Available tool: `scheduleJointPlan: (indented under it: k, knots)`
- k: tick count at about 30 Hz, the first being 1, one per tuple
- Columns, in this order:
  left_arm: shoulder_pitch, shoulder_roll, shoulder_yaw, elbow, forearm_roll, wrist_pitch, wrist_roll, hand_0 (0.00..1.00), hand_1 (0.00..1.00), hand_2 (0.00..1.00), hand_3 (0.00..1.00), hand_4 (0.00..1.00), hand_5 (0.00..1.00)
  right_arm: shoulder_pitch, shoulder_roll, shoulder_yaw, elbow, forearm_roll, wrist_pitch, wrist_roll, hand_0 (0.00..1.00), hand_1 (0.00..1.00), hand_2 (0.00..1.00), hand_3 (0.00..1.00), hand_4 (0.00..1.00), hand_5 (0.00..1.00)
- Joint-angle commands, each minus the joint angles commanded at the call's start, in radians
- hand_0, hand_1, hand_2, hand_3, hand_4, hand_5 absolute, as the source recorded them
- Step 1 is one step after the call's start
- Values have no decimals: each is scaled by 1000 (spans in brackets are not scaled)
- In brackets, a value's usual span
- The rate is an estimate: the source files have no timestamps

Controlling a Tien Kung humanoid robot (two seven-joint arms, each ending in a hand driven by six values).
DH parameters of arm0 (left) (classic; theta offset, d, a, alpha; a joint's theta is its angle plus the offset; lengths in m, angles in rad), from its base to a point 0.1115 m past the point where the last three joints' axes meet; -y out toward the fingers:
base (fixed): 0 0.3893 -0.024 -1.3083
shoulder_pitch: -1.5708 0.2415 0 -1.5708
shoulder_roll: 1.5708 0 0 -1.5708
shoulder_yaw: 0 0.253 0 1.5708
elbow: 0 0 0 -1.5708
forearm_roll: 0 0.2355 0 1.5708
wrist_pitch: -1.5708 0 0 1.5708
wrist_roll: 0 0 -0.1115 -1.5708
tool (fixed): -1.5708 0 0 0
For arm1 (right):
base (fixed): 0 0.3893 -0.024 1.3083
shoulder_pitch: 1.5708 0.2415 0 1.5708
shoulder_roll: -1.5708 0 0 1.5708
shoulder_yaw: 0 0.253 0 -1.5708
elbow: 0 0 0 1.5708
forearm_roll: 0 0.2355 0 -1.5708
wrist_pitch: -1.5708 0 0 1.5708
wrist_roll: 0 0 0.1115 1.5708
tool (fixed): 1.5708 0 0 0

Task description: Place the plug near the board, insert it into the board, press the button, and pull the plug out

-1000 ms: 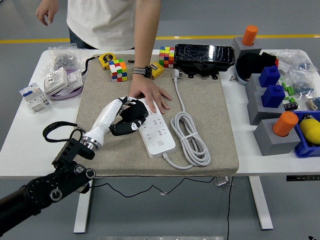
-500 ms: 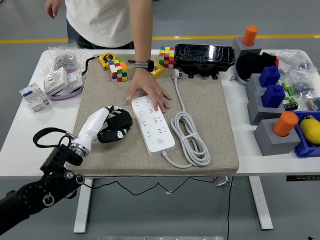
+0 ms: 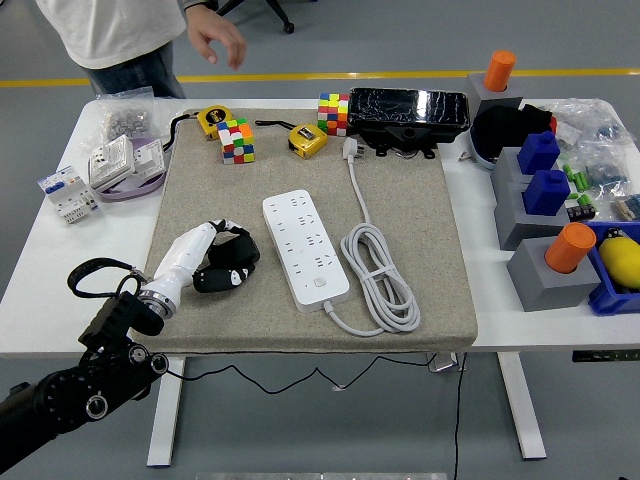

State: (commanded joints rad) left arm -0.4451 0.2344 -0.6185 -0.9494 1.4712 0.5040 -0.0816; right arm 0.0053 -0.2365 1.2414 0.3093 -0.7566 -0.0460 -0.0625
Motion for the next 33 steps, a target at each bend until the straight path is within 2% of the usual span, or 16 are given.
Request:
scheduleJointPlan:
  k: [1, 6, 7, 8, 12, 13, 14, 18, 33]
  knots:
    - [3, 1, -6, -8, -1, 1, -2, 862, 911, 922, 901, 998, 286, -2, 2, 3, 0, -1, 0, 0, 528, 623, 604, 545, 881, 404]
    - [20, 9, -37, -44, -12, 5, -16, 862, 911, 922, 901, 998, 286, -10, 8, 18, 1, -7, 1, 0, 528, 623, 604, 545, 881, 404]
    - [23, 11, -43, -52, -20, 6, -22, 854, 899, 905, 884, 998, 332, -12, 8, 21, 2, -8, 1, 0, 528, 623, 602, 545, 881, 404]
    - [25, 12, -47, -57, -26, 9, -30, 854, 899, 905, 884, 998, 332, -14, 8, 24, 2, -9, 1, 0, 528, 623, 602, 545, 881, 404]
    - [37, 18, -76, -88, -75, 35, -99, 854, 899, 905, 884, 998, 332, -24, 9, 40, 2, -15, 1, -1, 528, 623, 602, 545, 881, 404]
    - [40, 19, -85, -95, -90, 39, -117, 817, 852, 849, 840, 998, 362, -27, 10, 43, 1, -16, 1, -1, 528, 623, 602, 545, 881, 404]
    - [43, 19, -94, -101, -102, 43, -133, 817, 852, 849, 840, 998, 362, -30, 11, 47, 0, -17, 1, -1, 528, 623, 602, 545, 881, 404]
    - [54, 21, -127, -122, -132, 43, -168, 817, 852, 849, 840, 998, 362, -34, 14, 60, 2, -22, 1, -1, 528, 623, 602, 545, 881, 404]
    - [83, 24, -198, -149, -130, 51, -186, 805, 830, 823, 819, 977, 352, -42, 21, 94, 7, -32, 1, 0, 530, 622, 602, 544, 881, 403]
